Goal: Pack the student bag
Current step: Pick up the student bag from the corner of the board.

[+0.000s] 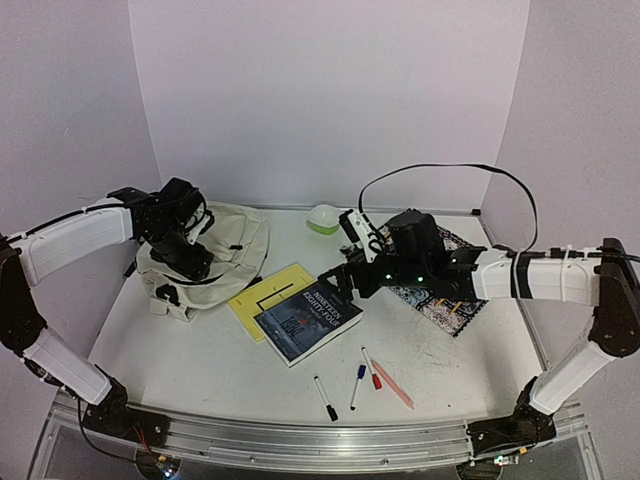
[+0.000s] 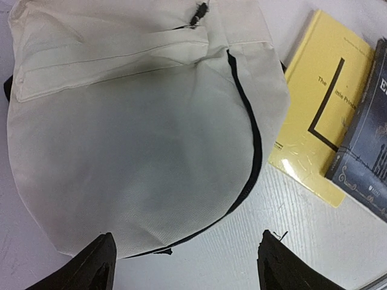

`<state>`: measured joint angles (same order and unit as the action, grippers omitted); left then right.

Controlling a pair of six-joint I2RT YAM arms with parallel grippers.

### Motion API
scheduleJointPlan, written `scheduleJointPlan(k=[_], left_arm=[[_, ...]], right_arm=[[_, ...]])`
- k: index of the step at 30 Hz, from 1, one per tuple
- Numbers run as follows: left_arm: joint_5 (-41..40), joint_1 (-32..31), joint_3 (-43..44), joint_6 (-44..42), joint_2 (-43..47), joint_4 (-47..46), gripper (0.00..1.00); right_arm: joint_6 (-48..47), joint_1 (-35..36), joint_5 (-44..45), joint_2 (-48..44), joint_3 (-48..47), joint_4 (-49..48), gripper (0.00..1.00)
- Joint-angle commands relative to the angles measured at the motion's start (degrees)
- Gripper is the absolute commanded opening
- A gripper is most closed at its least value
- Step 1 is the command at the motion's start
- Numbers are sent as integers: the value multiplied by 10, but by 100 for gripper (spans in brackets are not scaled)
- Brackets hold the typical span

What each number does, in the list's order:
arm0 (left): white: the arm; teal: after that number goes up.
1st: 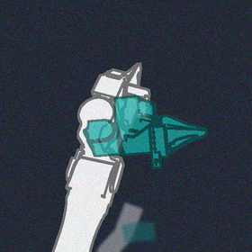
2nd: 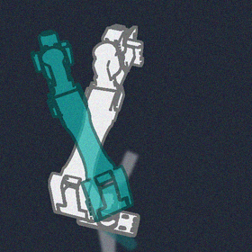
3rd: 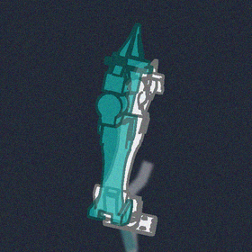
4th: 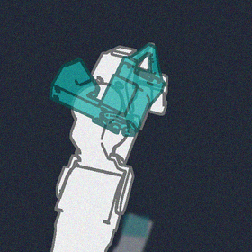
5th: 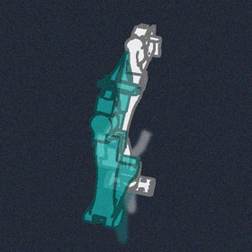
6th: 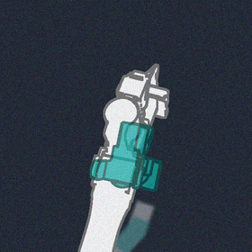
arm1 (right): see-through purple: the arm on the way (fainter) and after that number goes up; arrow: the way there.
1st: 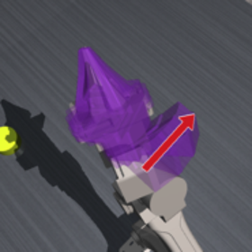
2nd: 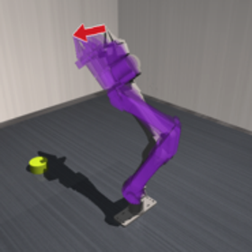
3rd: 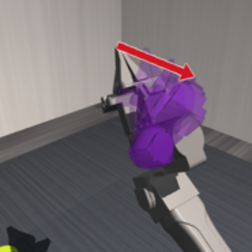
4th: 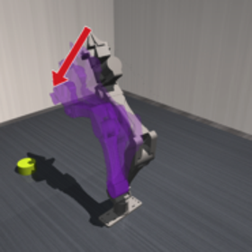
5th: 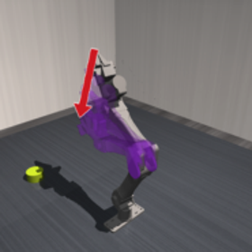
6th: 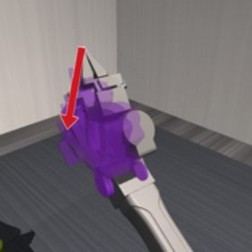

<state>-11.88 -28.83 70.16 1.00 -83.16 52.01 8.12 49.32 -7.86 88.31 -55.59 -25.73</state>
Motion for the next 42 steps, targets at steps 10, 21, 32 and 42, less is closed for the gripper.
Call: scheduleJointPlan(k=[10,21,32,42], left_arm=[[-161,-41,13,-100,-128,-11,80],[-132,-42,101,-68,-214,-21,1],[19,-41,208,105,-257,-67,0],[263,-40,199,264,-260,-198,0]], right_arm=[[-9,4,13,-41,31,-28,98],[-17,4,31,-53,44,-31,98],[-19,4,30,-62,47,-32,98],[2,4,23,-67,55,-42,98]])
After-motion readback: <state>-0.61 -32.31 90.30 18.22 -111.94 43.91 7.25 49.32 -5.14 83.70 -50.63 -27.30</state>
